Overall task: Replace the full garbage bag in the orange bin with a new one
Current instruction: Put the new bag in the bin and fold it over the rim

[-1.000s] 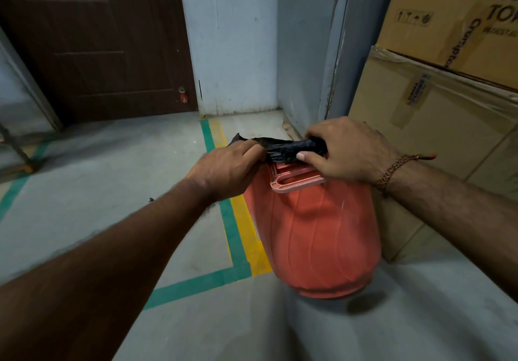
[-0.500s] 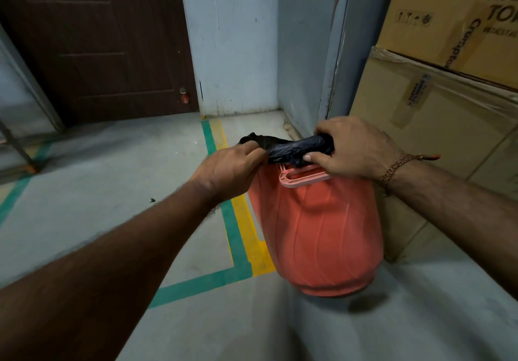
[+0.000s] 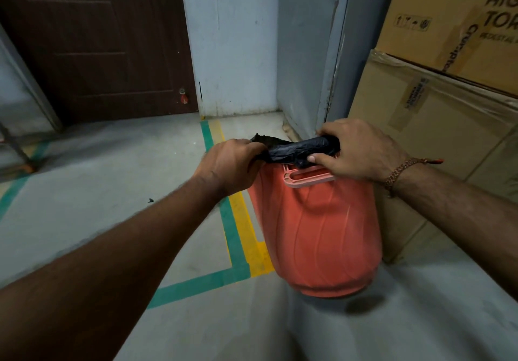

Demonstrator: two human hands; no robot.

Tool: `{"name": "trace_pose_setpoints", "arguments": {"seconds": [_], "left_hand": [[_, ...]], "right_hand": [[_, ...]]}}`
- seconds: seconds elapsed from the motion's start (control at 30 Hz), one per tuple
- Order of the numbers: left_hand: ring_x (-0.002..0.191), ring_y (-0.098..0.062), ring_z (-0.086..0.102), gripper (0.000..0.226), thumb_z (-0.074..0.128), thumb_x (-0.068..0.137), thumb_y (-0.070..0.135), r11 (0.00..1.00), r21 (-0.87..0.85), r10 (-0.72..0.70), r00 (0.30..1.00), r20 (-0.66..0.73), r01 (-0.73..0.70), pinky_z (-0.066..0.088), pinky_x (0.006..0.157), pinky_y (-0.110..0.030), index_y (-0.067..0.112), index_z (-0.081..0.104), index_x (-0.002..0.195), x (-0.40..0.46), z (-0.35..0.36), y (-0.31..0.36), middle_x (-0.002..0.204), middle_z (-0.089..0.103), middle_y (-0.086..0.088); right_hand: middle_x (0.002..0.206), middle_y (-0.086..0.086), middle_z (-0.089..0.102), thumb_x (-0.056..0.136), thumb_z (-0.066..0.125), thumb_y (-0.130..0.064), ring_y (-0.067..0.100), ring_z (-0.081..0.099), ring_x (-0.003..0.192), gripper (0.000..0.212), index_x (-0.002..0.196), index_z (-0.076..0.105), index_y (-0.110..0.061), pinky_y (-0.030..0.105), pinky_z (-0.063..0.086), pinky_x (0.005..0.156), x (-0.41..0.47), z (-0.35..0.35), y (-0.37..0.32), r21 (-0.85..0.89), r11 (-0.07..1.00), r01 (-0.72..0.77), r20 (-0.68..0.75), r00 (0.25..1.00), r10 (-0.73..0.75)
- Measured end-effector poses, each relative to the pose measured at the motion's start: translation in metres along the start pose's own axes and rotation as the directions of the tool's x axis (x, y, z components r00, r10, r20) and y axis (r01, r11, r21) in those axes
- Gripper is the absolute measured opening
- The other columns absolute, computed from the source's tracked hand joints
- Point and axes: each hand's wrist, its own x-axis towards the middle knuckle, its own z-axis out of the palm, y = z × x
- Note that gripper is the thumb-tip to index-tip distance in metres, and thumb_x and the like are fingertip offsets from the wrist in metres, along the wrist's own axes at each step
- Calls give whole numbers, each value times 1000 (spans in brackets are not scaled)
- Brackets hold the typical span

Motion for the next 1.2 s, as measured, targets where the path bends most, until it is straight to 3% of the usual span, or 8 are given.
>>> {"name": "trace_pose_setpoints", "arguments": {"seconds": [0.17, 0.33, 0.5, 0.63, 0.77, 0.9, 1.1, 1.2], "left_hand": [[87, -32, 58, 28, 57, 86, 31, 971, 176, 164, 986, 10, -164, 48, 66, -42, 12, 66, 105, 6, -5, 4, 106, 60, -10], [82, -37, 65, 20, 50, 96, 27, 963, 238, 93, 984, 153, -128, 30, 65, -35, 15, 55, 111, 4, 0, 20, 97, 69, -8], [77, -39, 68, 12, 46, 102, 22, 973, 227, -4, 986, 170, -35, 37, 50, -38, 16, 48, 112, 7, 6, 25, 96, 66, -7], [75, -38, 68, 10, 46, 102, 19, 972, 231, -16, 983, 185, -28, 36, 50, -38, 15, 47, 111, 9, 7, 23, 96, 66, -8], [73, -38, 67, 13, 48, 100, 20, 972, 232, -14, 984, 176, -27, 37, 49, -37, 15, 48, 112, 8, 8, 21, 95, 66, -9], [71, -38, 66, 12, 50, 99, 19, 978, 208, -3, 987, 162, -32, 45, 49, -40, 14, 48, 110, 9, 12, 19, 91, 65, -9], [68, -39, 66, 10, 51, 100, 20, 978, 209, -1, 993, 119, -24, 37, 48, -37, 14, 47, 107, 10, 18, 15, 88, 66, -10], [67, -38, 66, 10, 52, 100, 21, 977, 215, -6, 995, 101, -16, 36, 48, -36, 15, 48, 107, 10, 21, 14, 87, 66, -8]], "right_hand": [[86, -9, 62, 77, 55, -76, 16, 58, 79, 54, 99, 65, -28, 41, 55, 71, -2, -3, -2, 36, 999, 34, -2, 999, -34], [85, -9, 62, 77, 52, -78, 17, 59, 82, 55, 99, 66, -29, 41, 55, 71, -3, -7, -7, -22, 997, 79, 5, 997, -79], [98, -4, 67, 81, 51, -79, 21, 56, 99, 69, 122, 68, -26, 40, 51, 83, -3, -14, -14, -118, 972, 205, -3, 978, -207], [99, -10, 72, 92, 40, -73, 17, 67, 94, 57, 120, 70, -33, 37, 51, 80, -4, -13, -26, -45, 972, 229, -1, 973, -229], [95, -11, 72, 81, 51, -66, 18, 69, 88, 50, 116, 69, -35, 36, 55, 77, 0, -15, -27, -57, 971, 233, 22, 972, -232], [97, -10, 72, 78, 69, -55, 22, 69, 82, 53, 121, 49, -32, 38, 56, 71, -1, -12, -30, -31, 980, 199, -10, 980, -199], [99, -15, 64, 79, 69, -34, 16, 63, 91, 10, 88, 65, -35, 35, 53, 72, 6, -12, -27, -20, 968, 251, 79, 965, -248], [108, -17, 69, 81, 59, -53, 14, 65, 93, 27, 87, 77, -34, 33, 53, 74, 7, -14, -26, 28, 974, 225, 82, 971, -227]]}}
